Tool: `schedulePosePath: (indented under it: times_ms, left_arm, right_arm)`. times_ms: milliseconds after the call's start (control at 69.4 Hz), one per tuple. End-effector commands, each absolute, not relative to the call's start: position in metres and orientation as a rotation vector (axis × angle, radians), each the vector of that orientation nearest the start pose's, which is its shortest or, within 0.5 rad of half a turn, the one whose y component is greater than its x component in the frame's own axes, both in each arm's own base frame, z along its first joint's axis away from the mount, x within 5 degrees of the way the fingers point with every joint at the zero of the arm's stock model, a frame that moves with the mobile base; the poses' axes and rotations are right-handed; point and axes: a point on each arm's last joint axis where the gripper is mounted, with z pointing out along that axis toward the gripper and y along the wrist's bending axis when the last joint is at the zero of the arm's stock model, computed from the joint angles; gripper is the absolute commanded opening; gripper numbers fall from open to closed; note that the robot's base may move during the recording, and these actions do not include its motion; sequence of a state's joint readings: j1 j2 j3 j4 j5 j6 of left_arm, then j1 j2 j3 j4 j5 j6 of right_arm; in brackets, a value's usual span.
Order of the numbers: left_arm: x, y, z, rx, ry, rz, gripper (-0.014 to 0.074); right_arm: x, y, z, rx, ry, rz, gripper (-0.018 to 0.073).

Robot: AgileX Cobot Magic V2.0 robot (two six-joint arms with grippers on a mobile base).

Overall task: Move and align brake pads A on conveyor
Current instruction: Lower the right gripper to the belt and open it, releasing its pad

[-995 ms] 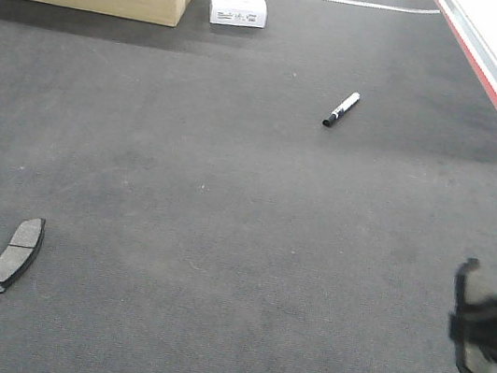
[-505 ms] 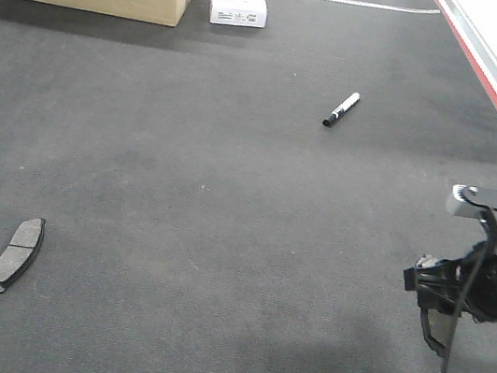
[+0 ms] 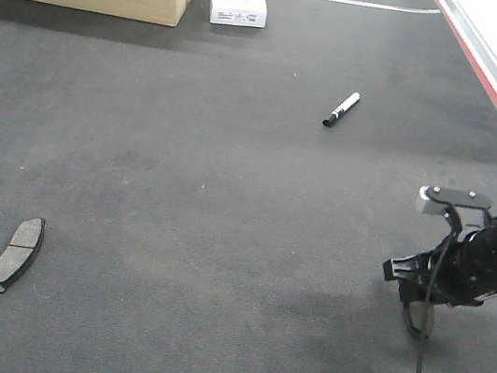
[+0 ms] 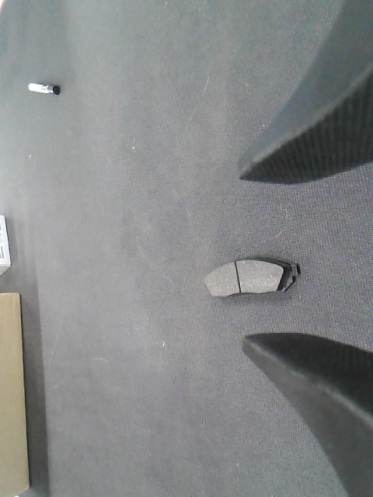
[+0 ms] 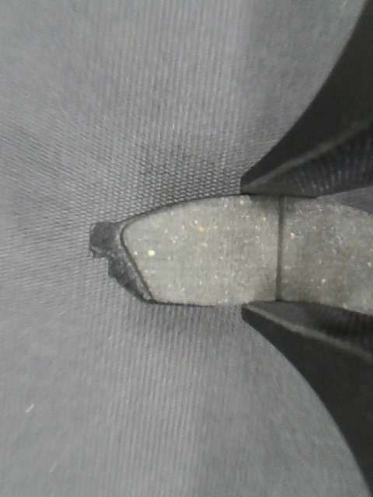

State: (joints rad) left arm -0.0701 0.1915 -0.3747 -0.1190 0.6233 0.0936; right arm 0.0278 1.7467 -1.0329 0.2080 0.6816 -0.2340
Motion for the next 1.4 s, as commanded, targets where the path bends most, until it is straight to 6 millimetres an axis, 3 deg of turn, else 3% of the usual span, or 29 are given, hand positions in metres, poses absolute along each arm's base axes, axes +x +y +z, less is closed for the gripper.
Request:
schedulePosePath:
  times_ms: [0,130,288,432,548,721,822,966,1139,1384]
  left_arm:
    - [0.053,-0.01,0.286,0.094,1.829,-0.133,0.0396]
    - [0.053,-0.01,0.286,0.094,1.829,-0.133,0.0396]
    - [0.053,-0.01,0.286,0.094,1.829,-0.133,0.0396]
    - [0.053,-0.01,0.286,0.094,1.829,-0.133,0.0396]
    - [0.053,-0.01,0.286,0.094,1.829,-0.133,0.0396]
    - [0.053,-0.01,0.286,0.094,1.829,-0.133,0.0396]
    - [0.053,-0.01,0.286,0.094,1.829,-0.133,0.0396]
    - [0.053,-0.01,0.286,0.094,1.829,-0.133,0.0396]
    - [0.053,-0.01,0.286,0.094,1.829,-0.133,0.0396]
    - [0.053,-0.01,0.286,0.094,1.829,-0.133,0.0396]
  right_arm:
    - [0.336,0.02,0.194,-0.177,2.766,0.162,0.0111]
    - [0.337,0.02,0.19,-0.187,2.788,0.166,0.0186]
    - [0.336,0.02,0.189,-0.212,2.798,0.165,0.0372]
    - [0.338,0.02,0.193,-0.185,2.762,0.159,0.047]
    - [0.336,0.02,0.207,-0.184,2.711,0.152,0.0473]
    - [0.323,0.019,0.249,-0.182,2.569,0.132,0.0473]
    - [0.307,0.018,0.275,-0.174,2.484,0.126,0.0473]
    - [0.275,0.015,0.293,-0.134,2.347,0.089,0.0473]
    - [0.231,0.007,0.3,-0.067,2.243,0.013,0.0473]
    - [0.182,-0.002,0.302,-0.043,2.23,-0.098,0.0473]
